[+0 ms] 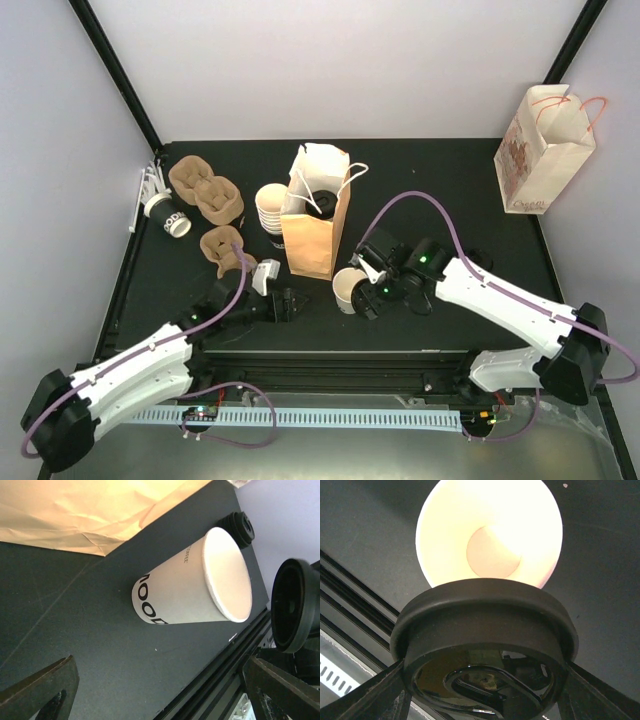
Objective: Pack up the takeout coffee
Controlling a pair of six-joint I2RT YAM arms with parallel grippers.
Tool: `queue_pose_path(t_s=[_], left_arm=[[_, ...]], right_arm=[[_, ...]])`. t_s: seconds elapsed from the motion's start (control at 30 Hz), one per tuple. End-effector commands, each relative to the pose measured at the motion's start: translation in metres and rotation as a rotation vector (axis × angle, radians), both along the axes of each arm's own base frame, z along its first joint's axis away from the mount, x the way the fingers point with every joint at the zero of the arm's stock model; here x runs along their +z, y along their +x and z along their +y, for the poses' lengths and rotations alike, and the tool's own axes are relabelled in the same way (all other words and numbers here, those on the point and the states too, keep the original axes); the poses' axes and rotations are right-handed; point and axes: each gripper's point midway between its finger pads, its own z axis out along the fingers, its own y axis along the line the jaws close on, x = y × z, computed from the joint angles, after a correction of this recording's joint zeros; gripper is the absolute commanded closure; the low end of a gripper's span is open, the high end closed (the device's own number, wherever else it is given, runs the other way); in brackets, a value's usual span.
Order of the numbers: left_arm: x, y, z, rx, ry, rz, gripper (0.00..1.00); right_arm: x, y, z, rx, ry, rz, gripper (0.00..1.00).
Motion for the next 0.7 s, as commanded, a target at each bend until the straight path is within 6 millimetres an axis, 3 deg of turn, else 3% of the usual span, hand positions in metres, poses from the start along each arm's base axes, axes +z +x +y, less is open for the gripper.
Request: queue_pose_path(t_s=[0.0,0.23,0.67], left_arm=[[0.025,0.006,-0.020,-0.060,-0.069,-0.040,0.10],[0.028,0.015,-0.022,-0.042,-0.075,-0.073,0.25],[0.023,0.019,-0.019,-0.023,-0.037,-0.071,0.28]], right_arm=[[0.010,0.013,0.011,0.022,0.012,-0.030,0.24],[0.011,0.024,0.022,0.056,-0.036,-0.017,0.23],[0.002,0.038,0.031,0.083,-0.127,0.005,0.21]])
